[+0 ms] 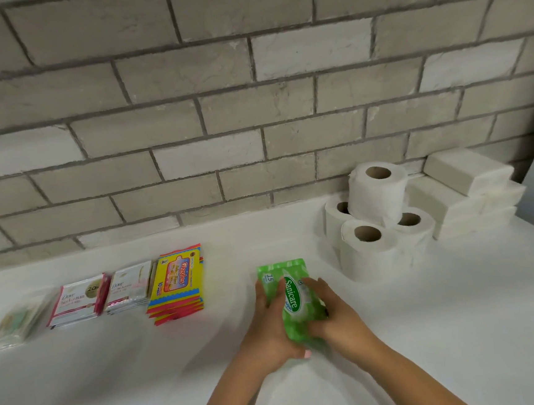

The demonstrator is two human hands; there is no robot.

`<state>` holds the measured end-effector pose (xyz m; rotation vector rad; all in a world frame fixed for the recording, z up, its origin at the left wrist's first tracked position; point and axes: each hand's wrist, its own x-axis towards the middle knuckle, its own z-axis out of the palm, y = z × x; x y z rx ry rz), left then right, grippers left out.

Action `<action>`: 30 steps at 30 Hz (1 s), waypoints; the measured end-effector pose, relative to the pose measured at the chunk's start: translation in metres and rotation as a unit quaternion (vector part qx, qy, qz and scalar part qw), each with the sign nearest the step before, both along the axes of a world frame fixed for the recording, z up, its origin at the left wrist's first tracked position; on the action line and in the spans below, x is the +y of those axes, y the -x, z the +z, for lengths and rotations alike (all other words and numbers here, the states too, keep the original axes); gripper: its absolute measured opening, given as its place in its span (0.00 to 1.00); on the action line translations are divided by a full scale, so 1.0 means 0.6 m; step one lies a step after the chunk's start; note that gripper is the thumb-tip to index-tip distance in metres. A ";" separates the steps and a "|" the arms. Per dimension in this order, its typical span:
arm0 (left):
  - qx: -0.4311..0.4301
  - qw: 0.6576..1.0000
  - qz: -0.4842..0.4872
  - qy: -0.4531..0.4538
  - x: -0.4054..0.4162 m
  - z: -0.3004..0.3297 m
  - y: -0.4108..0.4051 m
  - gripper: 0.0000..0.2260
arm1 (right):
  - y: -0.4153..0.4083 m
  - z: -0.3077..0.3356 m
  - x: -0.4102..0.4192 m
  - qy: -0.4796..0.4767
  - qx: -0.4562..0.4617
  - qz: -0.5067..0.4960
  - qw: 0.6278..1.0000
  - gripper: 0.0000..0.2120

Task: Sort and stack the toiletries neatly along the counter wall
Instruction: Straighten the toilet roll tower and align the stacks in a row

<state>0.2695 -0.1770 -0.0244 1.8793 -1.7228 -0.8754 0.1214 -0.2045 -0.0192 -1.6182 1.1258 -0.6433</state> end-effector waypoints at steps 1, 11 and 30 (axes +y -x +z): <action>-0.015 1.000 0.000 0.001 0.000 -0.001 0.001 0.53 | 0.004 0.001 0.001 0.018 0.028 0.026 0.999 0.40; -0.016 0.996 0.019 0.088 -0.006 -0.012 0.007 0.34 | 0.007 -0.017 -0.005 0.173 0.186 0.047 0.966 0.24; -0.076 0.992 0.017 0.095 -0.133 -0.016 0.018 0.32 | -0.019 -0.015 -0.118 0.253 0.310 0.043 0.915 0.26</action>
